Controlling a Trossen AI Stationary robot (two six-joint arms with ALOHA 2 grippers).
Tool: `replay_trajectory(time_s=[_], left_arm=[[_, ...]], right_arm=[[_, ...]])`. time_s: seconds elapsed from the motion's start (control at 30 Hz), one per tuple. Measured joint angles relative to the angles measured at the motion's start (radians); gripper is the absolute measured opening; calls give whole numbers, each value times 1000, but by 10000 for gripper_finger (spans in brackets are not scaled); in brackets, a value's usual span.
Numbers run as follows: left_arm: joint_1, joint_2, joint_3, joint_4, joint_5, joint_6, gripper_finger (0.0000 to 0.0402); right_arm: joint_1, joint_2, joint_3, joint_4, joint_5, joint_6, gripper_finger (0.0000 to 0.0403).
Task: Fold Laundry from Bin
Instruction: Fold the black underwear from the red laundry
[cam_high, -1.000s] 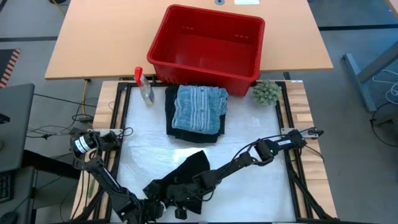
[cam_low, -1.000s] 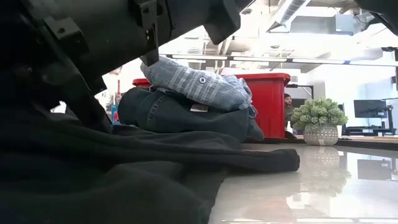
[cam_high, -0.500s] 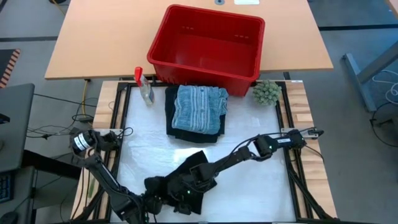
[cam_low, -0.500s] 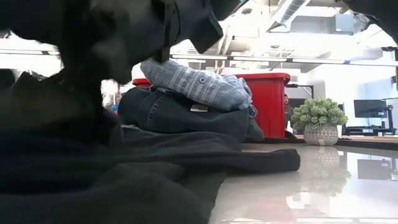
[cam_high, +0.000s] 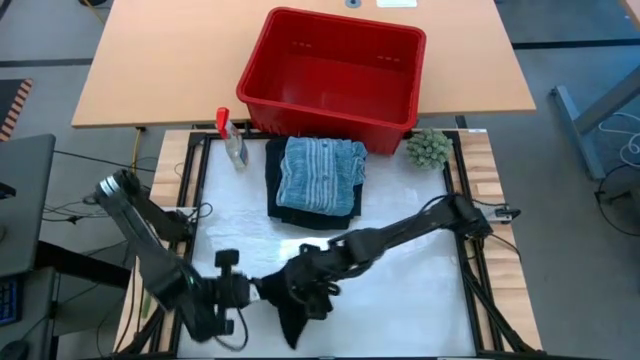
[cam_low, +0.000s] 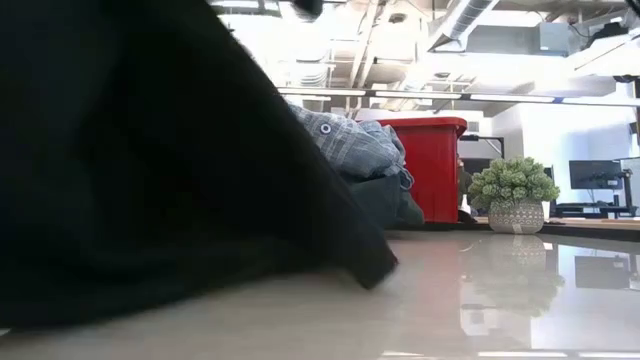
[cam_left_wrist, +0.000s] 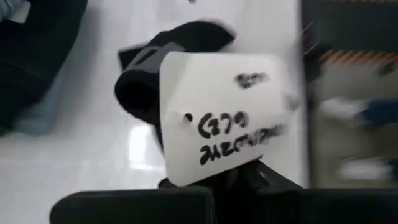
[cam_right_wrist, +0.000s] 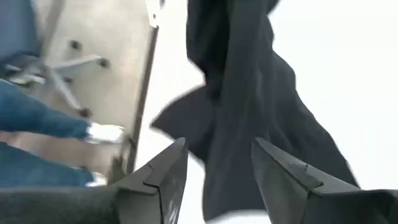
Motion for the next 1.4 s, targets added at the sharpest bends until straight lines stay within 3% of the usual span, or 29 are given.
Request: replay_trajectory(time_s=[0.1, 0.17, 0.23, 0.3, 0.47, 0.63, 0.93, 1.1, 1.3, 1.4], left_arm=[[58, -68, 58, 3, 84, -37, 0], [89, -107, 107, 4, 126, -57, 0], [110, -136, 150, 14, 138, -71, 0], [117, -159, 182, 13, 129, -65, 0], [116, -190, 197, 21, 45, -19, 0], [116, -164, 196, 41, 2, -2, 0], [116, -34, 194, 122, 14, 70, 0], [121, 15, 193, 173, 15, 98, 0], [144, 29, 192, 200, 5, 102, 0], [159, 29, 193, 206, 3, 95, 0]], right_arm=[[44, -87, -18, -104, 138, -11, 194], [91, -146, -68, -122, 310, -11, 185], [143, -200, -145, -79, 481, 8, 176], [181, -242, -231, 42, 555, 20, 169], [211, -287, -333, 485, 539, -18, 162], [173, -284, -334, 683, 524, -39, 174], [137, -281, -290, 641, 513, -305, 214], [132, -275, -291, 564, 494, -316, 211], [128, -252, -291, 580, 374, -311, 206], [129, -217, -291, 590, 375, -310, 205]])
